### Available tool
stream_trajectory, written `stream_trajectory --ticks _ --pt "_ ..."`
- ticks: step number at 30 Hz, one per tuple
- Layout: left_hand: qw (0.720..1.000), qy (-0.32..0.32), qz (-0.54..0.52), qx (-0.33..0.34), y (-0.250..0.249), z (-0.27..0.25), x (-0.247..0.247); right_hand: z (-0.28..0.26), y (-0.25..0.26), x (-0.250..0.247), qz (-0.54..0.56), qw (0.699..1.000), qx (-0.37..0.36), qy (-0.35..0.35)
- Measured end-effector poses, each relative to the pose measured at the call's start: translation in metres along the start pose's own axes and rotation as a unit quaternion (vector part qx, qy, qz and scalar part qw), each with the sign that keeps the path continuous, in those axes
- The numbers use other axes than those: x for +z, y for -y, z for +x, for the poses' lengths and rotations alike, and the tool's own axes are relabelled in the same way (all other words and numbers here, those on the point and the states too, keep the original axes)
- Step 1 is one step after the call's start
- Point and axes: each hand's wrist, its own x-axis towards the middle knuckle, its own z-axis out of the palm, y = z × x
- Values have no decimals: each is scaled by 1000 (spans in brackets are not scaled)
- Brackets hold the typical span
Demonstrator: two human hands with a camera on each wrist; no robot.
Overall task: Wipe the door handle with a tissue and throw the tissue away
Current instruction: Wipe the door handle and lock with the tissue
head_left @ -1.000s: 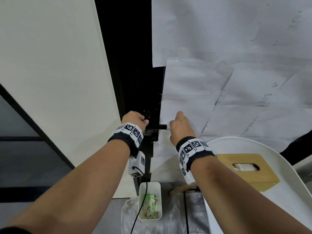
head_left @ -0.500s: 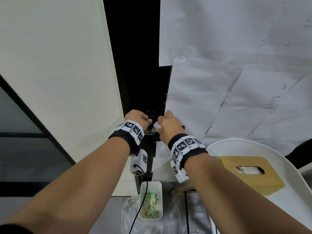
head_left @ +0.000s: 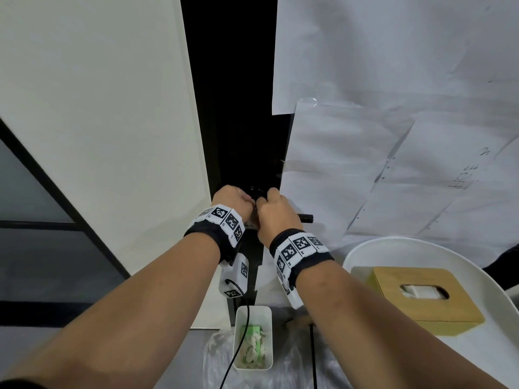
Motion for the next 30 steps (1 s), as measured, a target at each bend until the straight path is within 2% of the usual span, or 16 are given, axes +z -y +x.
stream_trajectory --ticks 5,12,21,25,30 --pt "1000 9 -4 13 -2 -4 -2 -3 -4 1 -9 1000 6 -8" --pt "998 -10 -58 -6 0 -2 0 3 0 6 -17 999 -12 -31" --pt "999 36 -10 -3 5 1 -3 -1 -5 4 9 1000 -9 -27" --pt "1000 28 6 2 6 0 -2 -3 -9 2 16 1000 5 -19" --pt "1000 15 18 10 3 -3 -2 -8 -23 -1 -25 999 19 -14"
